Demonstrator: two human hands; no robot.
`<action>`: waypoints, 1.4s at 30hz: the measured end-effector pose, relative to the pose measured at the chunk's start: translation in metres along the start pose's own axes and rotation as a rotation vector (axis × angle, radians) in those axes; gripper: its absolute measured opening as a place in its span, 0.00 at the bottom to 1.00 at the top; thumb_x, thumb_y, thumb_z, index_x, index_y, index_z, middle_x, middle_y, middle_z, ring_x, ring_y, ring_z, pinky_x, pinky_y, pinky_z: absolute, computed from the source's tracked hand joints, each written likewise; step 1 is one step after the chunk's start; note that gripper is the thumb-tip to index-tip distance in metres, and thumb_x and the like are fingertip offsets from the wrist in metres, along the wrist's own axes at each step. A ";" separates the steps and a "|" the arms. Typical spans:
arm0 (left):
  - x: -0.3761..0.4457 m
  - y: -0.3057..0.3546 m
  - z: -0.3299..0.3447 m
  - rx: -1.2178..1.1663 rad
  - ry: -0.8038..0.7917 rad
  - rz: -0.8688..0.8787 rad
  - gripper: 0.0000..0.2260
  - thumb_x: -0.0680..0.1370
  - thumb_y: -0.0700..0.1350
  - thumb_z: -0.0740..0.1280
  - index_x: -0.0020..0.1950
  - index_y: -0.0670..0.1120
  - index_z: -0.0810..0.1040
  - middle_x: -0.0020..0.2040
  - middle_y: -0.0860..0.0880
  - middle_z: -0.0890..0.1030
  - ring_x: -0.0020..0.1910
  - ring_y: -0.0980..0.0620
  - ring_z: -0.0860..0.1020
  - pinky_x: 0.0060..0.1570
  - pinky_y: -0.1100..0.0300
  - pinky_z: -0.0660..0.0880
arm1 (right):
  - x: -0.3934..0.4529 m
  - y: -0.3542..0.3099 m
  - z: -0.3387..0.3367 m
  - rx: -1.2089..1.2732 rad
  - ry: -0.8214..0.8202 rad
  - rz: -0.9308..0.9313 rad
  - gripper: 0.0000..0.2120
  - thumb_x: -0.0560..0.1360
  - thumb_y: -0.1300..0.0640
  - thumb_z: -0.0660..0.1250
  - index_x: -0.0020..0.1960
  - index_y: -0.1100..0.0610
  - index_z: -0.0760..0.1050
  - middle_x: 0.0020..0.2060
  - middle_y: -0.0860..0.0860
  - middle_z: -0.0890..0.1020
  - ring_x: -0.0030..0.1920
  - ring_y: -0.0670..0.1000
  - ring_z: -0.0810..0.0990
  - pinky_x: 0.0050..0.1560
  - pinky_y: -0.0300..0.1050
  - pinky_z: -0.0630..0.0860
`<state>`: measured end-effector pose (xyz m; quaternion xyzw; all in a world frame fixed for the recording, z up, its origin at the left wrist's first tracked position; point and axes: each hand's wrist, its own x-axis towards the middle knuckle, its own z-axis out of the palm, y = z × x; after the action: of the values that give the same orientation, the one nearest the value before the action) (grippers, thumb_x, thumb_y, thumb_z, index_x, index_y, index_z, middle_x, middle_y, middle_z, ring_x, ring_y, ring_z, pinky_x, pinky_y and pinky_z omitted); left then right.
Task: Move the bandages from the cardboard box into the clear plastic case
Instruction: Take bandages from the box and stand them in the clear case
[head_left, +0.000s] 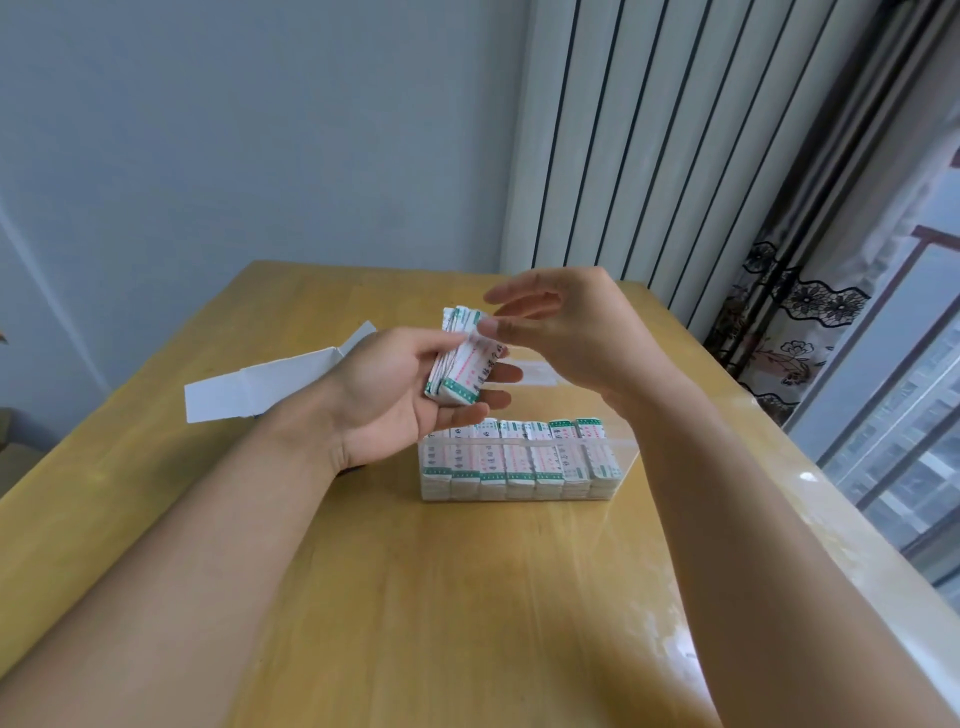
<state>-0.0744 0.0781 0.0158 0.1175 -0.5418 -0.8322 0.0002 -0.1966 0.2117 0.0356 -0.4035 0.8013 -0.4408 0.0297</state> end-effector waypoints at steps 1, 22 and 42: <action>0.001 0.000 0.000 -0.029 0.010 0.003 0.16 0.86 0.43 0.55 0.68 0.39 0.75 0.55 0.39 0.85 0.47 0.45 0.85 0.37 0.60 0.82 | 0.001 0.001 0.000 -0.001 -0.004 0.023 0.14 0.70 0.50 0.79 0.54 0.49 0.84 0.46 0.43 0.86 0.47 0.40 0.84 0.47 0.37 0.81; 0.008 -0.007 -0.004 -0.014 0.124 0.097 0.12 0.84 0.41 0.62 0.67 0.40 0.75 0.55 0.36 0.85 0.53 0.36 0.85 0.46 0.51 0.85 | 0.002 0.006 0.002 0.150 -0.002 0.136 0.07 0.70 0.53 0.79 0.45 0.52 0.84 0.37 0.48 0.87 0.43 0.53 0.87 0.46 0.53 0.84; 0.009 -0.010 -0.001 0.051 0.190 0.094 0.13 0.84 0.47 0.63 0.63 0.41 0.78 0.52 0.40 0.86 0.44 0.45 0.86 0.36 0.60 0.82 | 0.004 0.009 0.004 0.347 -0.024 0.103 0.11 0.71 0.65 0.77 0.51 0.58 0.82 0.42 0.58 0.86 0.45 0.55 0.87 0.53 0.55 0.83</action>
<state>-0.0821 0.0798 0.0048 0.1700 -0.5653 -0.8024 0.0876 -0.2032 0.2094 0.0280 -0.3559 0.7324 -0.5655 0.1307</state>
